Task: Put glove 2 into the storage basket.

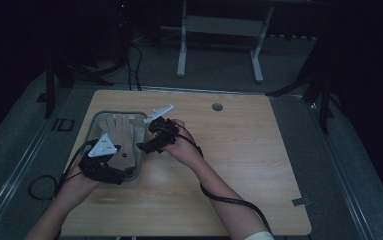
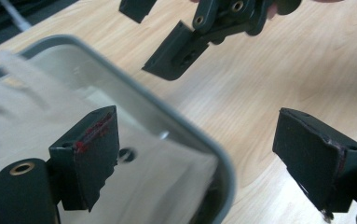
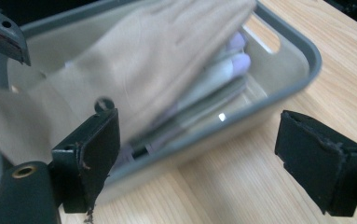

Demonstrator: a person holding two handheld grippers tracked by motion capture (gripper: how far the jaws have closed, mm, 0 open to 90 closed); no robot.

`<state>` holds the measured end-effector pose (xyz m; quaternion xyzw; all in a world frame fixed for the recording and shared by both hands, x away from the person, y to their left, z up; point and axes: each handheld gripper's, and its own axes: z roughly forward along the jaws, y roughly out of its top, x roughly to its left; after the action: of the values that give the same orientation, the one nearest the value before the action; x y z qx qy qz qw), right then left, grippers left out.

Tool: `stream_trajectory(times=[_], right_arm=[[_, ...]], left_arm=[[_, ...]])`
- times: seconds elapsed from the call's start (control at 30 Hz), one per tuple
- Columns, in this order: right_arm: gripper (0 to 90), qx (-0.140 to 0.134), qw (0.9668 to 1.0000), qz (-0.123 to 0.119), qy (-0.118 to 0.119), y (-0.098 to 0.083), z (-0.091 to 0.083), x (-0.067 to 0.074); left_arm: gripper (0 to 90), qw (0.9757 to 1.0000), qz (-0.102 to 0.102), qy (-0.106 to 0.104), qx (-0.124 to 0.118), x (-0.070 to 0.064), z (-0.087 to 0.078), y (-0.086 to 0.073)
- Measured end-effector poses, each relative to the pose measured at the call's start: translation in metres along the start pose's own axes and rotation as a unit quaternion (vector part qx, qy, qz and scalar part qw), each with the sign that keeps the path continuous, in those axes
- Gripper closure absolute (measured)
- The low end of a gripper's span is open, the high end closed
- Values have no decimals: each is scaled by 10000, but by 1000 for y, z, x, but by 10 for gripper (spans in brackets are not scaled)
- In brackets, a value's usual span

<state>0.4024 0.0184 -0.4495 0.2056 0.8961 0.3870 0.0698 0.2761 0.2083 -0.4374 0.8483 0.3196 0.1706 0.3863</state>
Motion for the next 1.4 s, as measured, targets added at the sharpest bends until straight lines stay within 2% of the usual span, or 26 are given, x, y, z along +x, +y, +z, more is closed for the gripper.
stream_trajectory(times=[0.23,0.3,0.47,0.53,0.67,0.97,1.4], right_arm=[[141,55,10000,21,-34,-21,-9,-6],[141,98,9999,31,-33,-33,-14,-8],[141,94,9999,107,-70,-50,-23,-13],[142,96,9999,108,-84,-57,-27,-14],[142,140,9997,137,-129,-74,-35,-18],[142,158,9990,312,-262,-105,-46,-27],[142,140,9984,452,-294,-139,-56,-30]], left_arm=[[148,9997,23,-236,-67,-17,21,5],[148,9994,20,-320,-84,-22,26,6],[148,9985,185,-493,-118,-32,35,9],[148,9979,171,-619,-127,-35,39,9],[148,9963,291,-801,-72,-42,46,8],[148,9938,387,-1040,16,-58,67,6],[147,9875,520,-1480,163,-79,102,0]])
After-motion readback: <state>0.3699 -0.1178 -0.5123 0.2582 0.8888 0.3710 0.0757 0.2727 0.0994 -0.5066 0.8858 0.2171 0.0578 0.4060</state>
